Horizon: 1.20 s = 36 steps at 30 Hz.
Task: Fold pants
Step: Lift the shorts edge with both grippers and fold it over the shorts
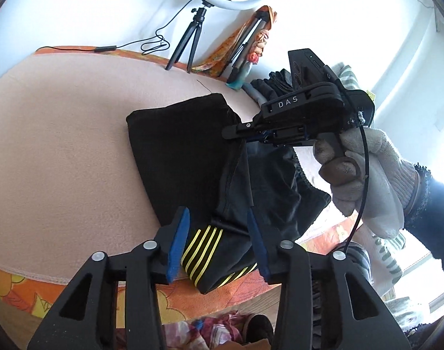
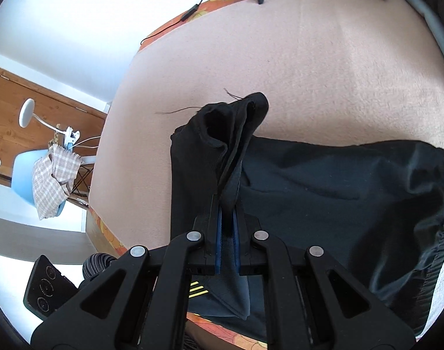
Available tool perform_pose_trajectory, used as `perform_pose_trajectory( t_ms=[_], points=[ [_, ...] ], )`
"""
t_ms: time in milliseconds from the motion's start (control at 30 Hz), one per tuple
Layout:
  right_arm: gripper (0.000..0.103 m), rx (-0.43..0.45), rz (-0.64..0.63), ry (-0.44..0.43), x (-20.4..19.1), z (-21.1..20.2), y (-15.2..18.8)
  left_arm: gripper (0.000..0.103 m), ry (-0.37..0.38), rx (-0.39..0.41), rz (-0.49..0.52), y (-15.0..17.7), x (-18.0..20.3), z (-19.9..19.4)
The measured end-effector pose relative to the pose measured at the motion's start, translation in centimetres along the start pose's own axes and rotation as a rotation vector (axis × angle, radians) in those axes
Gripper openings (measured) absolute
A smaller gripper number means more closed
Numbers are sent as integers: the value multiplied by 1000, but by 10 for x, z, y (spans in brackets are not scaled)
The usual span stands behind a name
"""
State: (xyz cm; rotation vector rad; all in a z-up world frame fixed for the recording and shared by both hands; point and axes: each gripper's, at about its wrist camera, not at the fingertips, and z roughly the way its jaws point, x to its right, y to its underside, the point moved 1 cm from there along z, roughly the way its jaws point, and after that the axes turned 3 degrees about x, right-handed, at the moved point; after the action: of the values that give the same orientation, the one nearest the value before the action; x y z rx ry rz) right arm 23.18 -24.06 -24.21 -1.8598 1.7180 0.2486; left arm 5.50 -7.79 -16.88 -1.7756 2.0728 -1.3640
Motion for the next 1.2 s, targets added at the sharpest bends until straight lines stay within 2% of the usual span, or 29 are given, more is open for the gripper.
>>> perform_pose_trajectory(
  t_ms=[167,300,367,400,467,500,533,567,667,700,833,867,900,933,1200],
  points=[
    [7,-4,24,-32,23,10,5,51,-26,-78,100,-2,21,34],
    [7,-5,35,-56,34,12,4,54,-126,-147,208,-1,35,71],
    [7,-8,23,-64,36,13,5,54,-138,-173,197,3,33,83],
    [8,-11,15,-67,37,14,5,51,-127,-138,195,3,34,82],
    [10,-19,2,-75,38,15,5,31,-125,-119,168,4,32,83],
    [10,-23,-2,-75,40,15,4,11,-117,-123,154,4,31,84],
    [12,-28,-7,-70,42,15,2,7,-97,-126,139,4,30,85],
    [19,-32,-9,-73,44,15,0,7,-87,-123,137,4,30,84],
    [44,-10,6,-97,51,13,-9,6,-73,-122,152,7,35,83],
    [45,-2,16,-116,52,14,-13,5,-64,-123,147,7,37,84],
    [44,28,27,-117,50,22,-26,3,-39,-106,138,7,45,79],
    [34,35,15,-98,47,23,-28,3,-29,-100,138,6,48,78],
    [14,37,-1,-81,45,25,-29,3,-21,-94,142,6,51,76],
    [11,30,-9,-68,44,26,-30,3,-15,-89,148,5,54,75],
    [8,80,-38,-61,39,4,-30,3,41,-78,119,3,71,73]
  ],
)
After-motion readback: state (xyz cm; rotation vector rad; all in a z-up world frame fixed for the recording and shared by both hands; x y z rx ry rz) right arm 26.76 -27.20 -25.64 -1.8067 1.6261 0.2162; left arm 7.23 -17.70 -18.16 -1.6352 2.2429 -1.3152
